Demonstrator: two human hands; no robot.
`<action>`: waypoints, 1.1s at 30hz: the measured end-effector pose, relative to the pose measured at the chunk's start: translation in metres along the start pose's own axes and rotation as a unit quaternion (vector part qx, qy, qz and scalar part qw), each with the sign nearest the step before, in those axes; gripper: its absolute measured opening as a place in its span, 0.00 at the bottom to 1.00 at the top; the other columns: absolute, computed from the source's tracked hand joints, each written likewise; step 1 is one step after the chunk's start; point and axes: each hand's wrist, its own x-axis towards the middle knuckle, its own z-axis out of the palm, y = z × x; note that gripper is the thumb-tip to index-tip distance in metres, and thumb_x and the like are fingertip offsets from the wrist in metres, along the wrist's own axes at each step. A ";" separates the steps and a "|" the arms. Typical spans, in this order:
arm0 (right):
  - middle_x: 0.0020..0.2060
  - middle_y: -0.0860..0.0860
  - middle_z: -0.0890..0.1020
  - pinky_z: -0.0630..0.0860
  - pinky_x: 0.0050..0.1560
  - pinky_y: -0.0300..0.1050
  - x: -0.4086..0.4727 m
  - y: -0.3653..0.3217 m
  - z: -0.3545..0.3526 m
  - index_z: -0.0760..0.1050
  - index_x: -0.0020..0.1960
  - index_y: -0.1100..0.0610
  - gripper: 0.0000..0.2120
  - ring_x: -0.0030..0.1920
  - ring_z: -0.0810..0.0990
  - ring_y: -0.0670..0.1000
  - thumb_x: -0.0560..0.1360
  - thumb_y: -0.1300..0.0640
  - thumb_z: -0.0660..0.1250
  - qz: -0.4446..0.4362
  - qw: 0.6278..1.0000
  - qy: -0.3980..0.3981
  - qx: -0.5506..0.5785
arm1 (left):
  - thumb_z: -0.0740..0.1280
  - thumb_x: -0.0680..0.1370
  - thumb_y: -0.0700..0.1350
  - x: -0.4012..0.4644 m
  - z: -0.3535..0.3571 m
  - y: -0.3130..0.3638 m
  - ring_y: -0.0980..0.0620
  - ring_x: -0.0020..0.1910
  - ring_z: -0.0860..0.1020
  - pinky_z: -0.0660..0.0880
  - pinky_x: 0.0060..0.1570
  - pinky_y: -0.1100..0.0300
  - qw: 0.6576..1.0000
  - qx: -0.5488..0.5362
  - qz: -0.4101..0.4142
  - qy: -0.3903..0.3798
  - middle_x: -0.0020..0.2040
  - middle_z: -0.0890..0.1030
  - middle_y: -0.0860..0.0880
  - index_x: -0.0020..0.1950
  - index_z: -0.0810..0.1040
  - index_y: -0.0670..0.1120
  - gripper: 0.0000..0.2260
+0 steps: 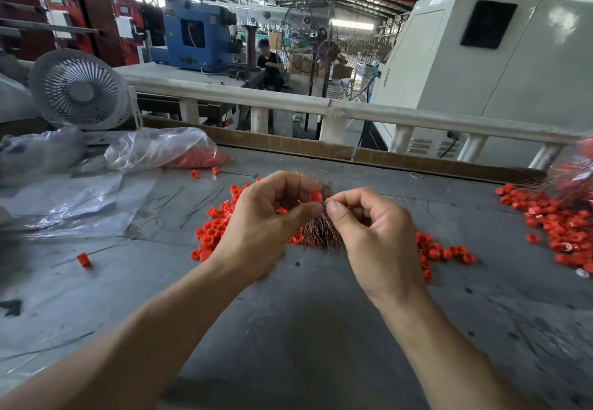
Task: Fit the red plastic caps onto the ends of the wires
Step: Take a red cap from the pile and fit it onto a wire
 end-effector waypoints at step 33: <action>0.24 0.43 0.73 0.61 0.24 0.34 0.005 0.008 -0.003 0.83 0.43 0.52 0.04 0.24 0.64 0.42 0.75 0.56 0.70 0.046 0.995 -0.003 0.086 | 0.73 0.71 0.41 0.000 0.002 0.010 0.50 0.41 0.84 0.83 0.44 0.59 0.987 -0.139 -0.084 -0.009 0.41 0.86 0.42 0.51 0.88 0.46 0.10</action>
